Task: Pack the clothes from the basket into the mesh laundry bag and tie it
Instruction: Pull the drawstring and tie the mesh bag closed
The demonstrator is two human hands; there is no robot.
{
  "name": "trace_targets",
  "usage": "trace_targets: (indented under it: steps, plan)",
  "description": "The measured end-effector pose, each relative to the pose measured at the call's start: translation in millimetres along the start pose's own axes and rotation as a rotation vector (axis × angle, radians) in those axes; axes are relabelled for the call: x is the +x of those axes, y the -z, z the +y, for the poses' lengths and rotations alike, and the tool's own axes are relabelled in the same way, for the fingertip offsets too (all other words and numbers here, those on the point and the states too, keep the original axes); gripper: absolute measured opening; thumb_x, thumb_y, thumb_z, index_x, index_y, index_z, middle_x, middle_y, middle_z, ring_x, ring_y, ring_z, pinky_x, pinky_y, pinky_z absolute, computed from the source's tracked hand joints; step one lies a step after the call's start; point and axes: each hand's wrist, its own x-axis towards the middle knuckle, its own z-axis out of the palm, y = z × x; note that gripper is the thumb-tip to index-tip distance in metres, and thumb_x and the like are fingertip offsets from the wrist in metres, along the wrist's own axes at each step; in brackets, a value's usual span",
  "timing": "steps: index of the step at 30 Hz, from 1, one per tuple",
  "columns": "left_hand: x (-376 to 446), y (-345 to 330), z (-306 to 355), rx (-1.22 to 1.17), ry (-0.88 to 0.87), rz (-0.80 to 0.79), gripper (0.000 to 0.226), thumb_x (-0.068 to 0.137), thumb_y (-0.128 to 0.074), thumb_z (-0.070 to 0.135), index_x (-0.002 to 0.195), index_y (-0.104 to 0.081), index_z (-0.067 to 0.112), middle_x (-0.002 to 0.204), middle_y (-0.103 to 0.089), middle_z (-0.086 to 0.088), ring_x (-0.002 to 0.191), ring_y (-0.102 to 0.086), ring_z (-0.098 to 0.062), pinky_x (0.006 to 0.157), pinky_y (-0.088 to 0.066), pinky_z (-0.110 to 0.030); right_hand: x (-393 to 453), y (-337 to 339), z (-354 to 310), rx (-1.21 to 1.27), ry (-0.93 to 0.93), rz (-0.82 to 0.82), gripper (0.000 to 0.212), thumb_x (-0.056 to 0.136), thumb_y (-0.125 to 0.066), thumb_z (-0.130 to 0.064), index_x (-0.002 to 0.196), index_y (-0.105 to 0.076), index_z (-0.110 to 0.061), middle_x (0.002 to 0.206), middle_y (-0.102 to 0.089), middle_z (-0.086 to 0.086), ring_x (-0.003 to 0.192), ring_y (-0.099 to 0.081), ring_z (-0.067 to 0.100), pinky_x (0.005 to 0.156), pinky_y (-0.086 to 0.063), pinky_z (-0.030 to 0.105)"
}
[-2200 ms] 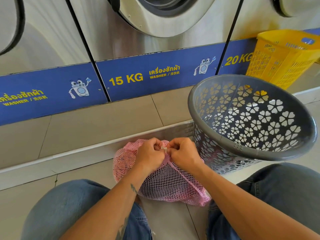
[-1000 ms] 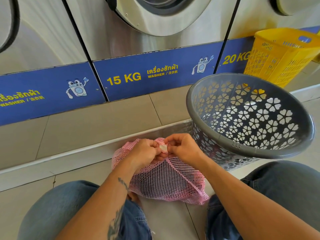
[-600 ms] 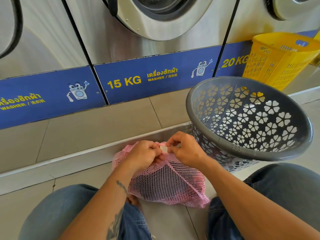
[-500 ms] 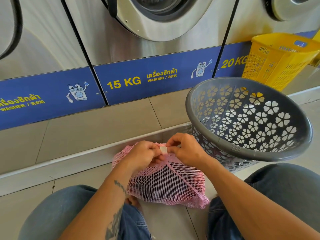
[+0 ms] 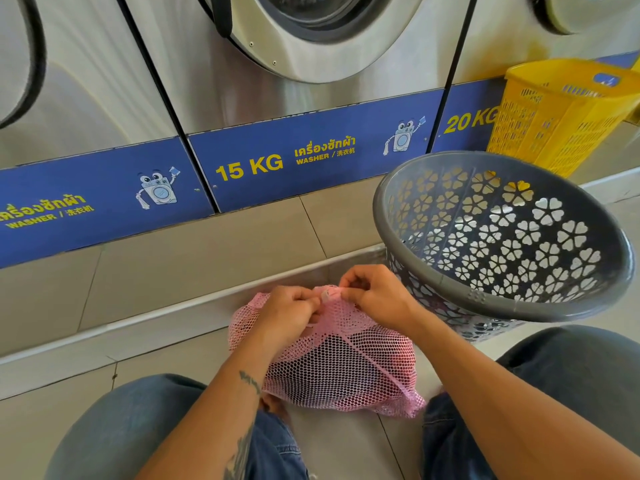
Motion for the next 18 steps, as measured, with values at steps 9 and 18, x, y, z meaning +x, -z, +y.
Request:
trace_targets:
  steps: [9, 18]
  plan:
    - [4, -5, 0, -0.388, 0.264, -0.118, 0.015, 0.096, -0.058, 0.011, 0.103, -0.07, 0.005, 0.089, -0.07, -0.009, 0.084, -0.066, -0.021, 0.071, -0.058, -0.034, -3, -12, 0, -0.011, 0.019, -0.003, 0.006, 0.085, -0.077, -0.019, 0.083, -0.073, -0.016, 0.066, -0.065, -0.007, 0.058, -0.054, 0.001, 0.057, -0.044, 0.019]
    - [12, -5, -8, -0.424, 0.265, -0.142, 0.008, 0.092, -0.063, 0.009, 0.095, -0.071, 0.009, 0.084, -0.068, -0.007, 0.078, -0.063, -0.018, 0.087, -0.056, -0.04, -4, -15, 0, -0.058, 0.059, 0.052, 0.006, 0.086, -0.073, -0.017, 0.081, -0.074, -0.019, 0.065, -0.065, -0.007, 0.055, -0.053, -0.001, 0.055, -0.044, 0.015]
